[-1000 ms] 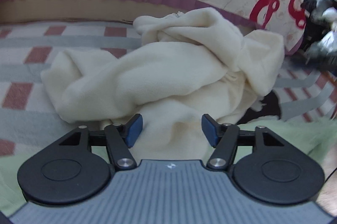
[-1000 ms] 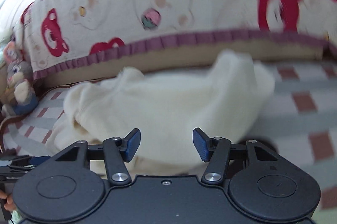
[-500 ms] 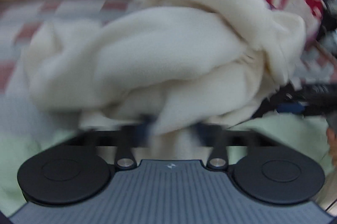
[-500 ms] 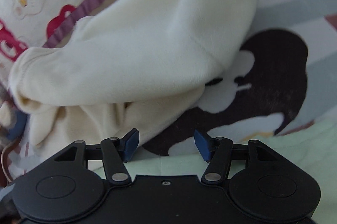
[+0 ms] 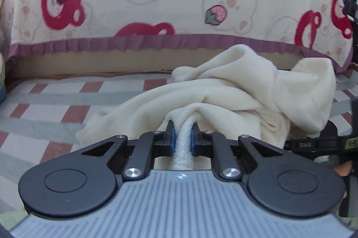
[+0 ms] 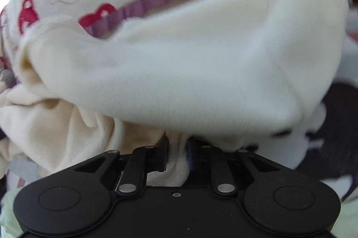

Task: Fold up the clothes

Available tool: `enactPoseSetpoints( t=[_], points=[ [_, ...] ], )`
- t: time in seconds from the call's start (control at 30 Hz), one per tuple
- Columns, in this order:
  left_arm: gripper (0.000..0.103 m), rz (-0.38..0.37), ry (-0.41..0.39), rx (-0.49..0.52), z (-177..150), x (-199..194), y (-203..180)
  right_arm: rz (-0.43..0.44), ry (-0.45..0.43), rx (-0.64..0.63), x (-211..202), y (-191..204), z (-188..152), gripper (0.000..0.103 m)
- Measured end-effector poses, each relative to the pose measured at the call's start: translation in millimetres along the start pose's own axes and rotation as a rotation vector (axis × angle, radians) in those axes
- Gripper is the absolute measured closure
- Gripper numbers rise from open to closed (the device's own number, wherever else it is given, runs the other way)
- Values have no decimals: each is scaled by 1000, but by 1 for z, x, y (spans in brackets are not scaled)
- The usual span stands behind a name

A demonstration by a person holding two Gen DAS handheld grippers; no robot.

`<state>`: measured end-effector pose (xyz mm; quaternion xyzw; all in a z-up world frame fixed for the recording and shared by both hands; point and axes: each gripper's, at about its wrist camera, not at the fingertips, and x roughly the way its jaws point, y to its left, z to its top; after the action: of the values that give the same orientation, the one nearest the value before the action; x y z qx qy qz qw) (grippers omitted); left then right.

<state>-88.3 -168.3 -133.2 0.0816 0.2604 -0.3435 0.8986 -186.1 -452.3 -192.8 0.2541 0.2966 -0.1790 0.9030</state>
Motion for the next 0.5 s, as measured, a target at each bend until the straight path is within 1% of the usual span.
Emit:
enactPoseSetpoints(
  t=[0.03, 0.1, 0.17, 0.2, 0.27, 0.33, 0.4, 0.43, 0.47, 0.5],
  points=[
    [91, 10, -5, -7, 2, -2, 5, -5, -24, -30, -9, 5, 6, 85],
    [91, 33, -17, -15, 9, -9, 13, -21, -98, -104, -35, 16, 24, 86],
    [91, 23, -24, -37, 22, -19, 17, -41, -166, -140, -61, 25, 45, 87],
    [91, -10, -32, -45, 29, -26, 17, -59, -207, -152, -77, 25, 55, 87],
    [91, -93, -67, -23, 47, -47, 8, -85, -278, -180, -106, 26, 77, 88],
    [92, -144, -90, -6, 64, -70, -2, -110, -335, -209, -132, 22, 99, 89],
    [92, -210, -125, -43, 74, -93, -6, -119, -386, -215, -169, 3, 117, 92],
    [91, -235, -137, -65, 78, -103, -6, -135, -404, -237, -185, -1, 124, 101],
    [91, -254, -146, -89, 80, -113, -6, -157, -413, -278, -195, -4, 132, 102],
    [91, -270, -148, -118, 79, -119, -4, -177, -393, -330, -207, -8, 136, 102]
  ],
)
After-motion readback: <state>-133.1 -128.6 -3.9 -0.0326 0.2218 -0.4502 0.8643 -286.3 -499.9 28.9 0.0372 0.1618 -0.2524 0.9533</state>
